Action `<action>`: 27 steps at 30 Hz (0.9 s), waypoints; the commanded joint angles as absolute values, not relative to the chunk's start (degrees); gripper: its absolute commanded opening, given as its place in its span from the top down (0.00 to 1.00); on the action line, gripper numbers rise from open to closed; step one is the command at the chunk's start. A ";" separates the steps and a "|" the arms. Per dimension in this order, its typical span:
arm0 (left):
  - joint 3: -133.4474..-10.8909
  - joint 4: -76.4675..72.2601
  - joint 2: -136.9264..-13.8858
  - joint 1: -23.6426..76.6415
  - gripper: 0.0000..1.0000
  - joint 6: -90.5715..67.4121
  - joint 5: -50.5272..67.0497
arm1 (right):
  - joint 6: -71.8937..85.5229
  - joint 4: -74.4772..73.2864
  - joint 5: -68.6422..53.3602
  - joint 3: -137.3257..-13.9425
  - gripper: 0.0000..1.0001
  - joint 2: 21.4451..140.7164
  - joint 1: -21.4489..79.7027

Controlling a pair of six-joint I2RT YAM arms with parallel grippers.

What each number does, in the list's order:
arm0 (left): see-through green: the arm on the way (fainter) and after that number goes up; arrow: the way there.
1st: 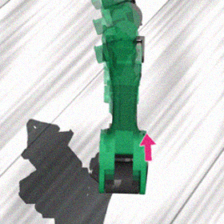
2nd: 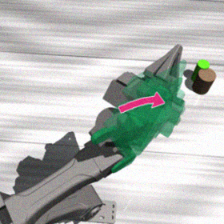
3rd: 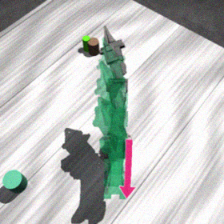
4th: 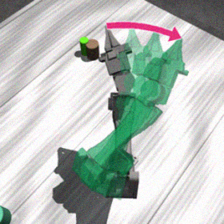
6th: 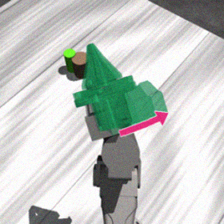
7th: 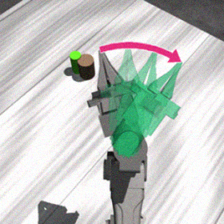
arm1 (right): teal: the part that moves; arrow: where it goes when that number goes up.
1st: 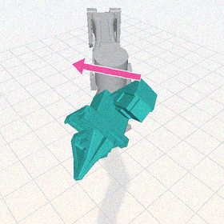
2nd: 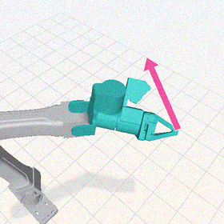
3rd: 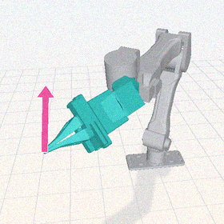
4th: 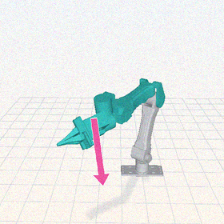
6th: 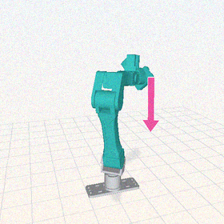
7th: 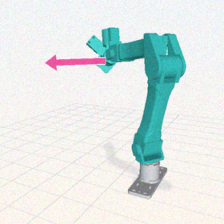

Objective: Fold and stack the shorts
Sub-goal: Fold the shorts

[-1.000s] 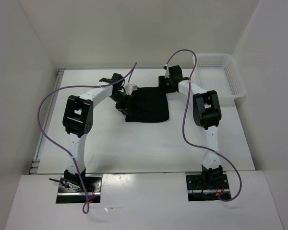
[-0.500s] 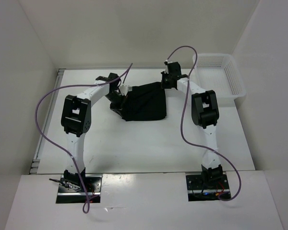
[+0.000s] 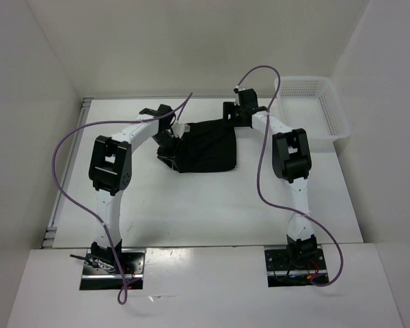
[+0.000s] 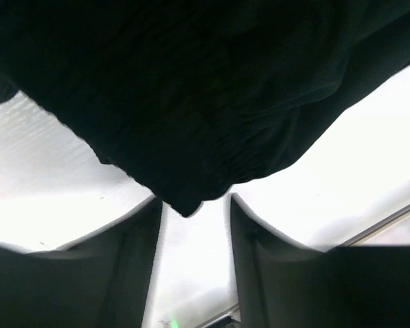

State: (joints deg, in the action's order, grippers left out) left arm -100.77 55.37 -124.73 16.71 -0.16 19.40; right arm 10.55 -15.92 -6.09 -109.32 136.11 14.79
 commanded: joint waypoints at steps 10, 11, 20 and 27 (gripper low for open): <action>-108.44 59.76 -119.36 15.56 0.19 0.00 21.70 | -3.14 -20.11 -9.67 -105.48 0.07 110.06 14.50; -109.33 60.90 -117.62 14.77 0.18 0.00 22.41 | -4.99 -20.82 -9.67 -104.34 0.06 107.78 14.50; -93.63 44.68 -90.46 1.33 0.00 0.00 19.53 | -23.28 -24.87 1.66 -75.35 0.00 75.79 12.84; -77.01 42.10 -77.98 -10.89 0.00 0.00 14.50 | -23.64 -26.00 3.08 -61.00 0.00 59.16 -1.39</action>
State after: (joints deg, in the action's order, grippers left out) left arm -83.00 42.92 -78.39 -8.54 -0.25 15.90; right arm -21.91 -23.92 1.13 -62.48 63.75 2.26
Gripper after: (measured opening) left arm 0.997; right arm 0.999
